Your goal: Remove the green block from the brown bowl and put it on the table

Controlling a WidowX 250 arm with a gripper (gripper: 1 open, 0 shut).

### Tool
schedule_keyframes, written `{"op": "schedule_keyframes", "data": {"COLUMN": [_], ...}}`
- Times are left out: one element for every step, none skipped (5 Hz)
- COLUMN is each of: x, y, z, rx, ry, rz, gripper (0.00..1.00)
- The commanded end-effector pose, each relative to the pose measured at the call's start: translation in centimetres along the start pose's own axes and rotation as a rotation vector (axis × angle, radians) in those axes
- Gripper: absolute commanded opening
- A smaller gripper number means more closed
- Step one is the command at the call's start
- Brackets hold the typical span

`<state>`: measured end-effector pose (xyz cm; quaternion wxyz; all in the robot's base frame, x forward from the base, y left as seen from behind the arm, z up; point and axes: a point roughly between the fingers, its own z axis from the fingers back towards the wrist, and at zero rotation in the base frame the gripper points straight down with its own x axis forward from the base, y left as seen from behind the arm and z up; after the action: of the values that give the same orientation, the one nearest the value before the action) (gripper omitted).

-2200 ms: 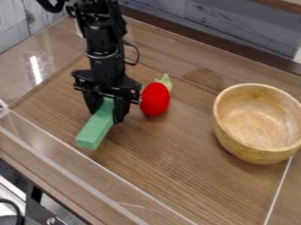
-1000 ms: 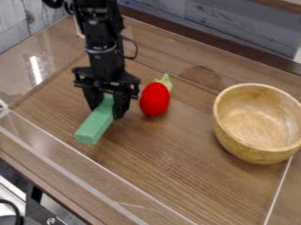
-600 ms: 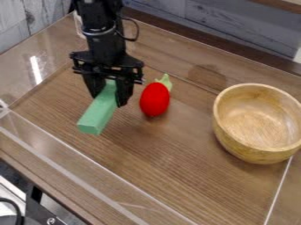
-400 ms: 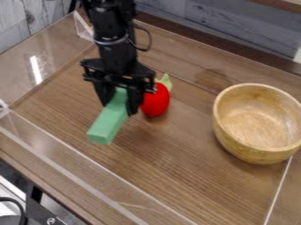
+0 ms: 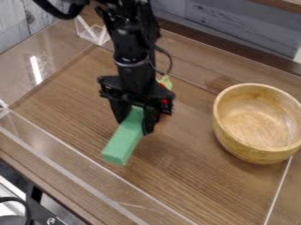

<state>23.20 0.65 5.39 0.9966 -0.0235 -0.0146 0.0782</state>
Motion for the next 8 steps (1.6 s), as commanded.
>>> {"op": "schedule_keyframes", "data": {"x": [0.5,0.5,0.7,0.8,0.9,1.0,1.1,1.2], "y": [-0.5,-0.8,-0.7,-0.4,-0.2,0.0,0.1,0.1], "z": [0.0,-0.9,-1.3,-1.0,-0.8,-0.7,-0.6,-0.6], "rx": [0.010,0.013,0.015,0.011,0.009,0.006,0.004,0.001], "ry": [-0.060,-0.059,-0.060,-0.063,-0.065,-0.066,-0.067,-0.068], "rz": [-0.012,-0.026,-0.043,-0.063,-0.075,-0.087,-0.096,-0.102], "gripper": [0.00,0.00,0.00,0.00,0.00,0.00,0.00,0.00]}}
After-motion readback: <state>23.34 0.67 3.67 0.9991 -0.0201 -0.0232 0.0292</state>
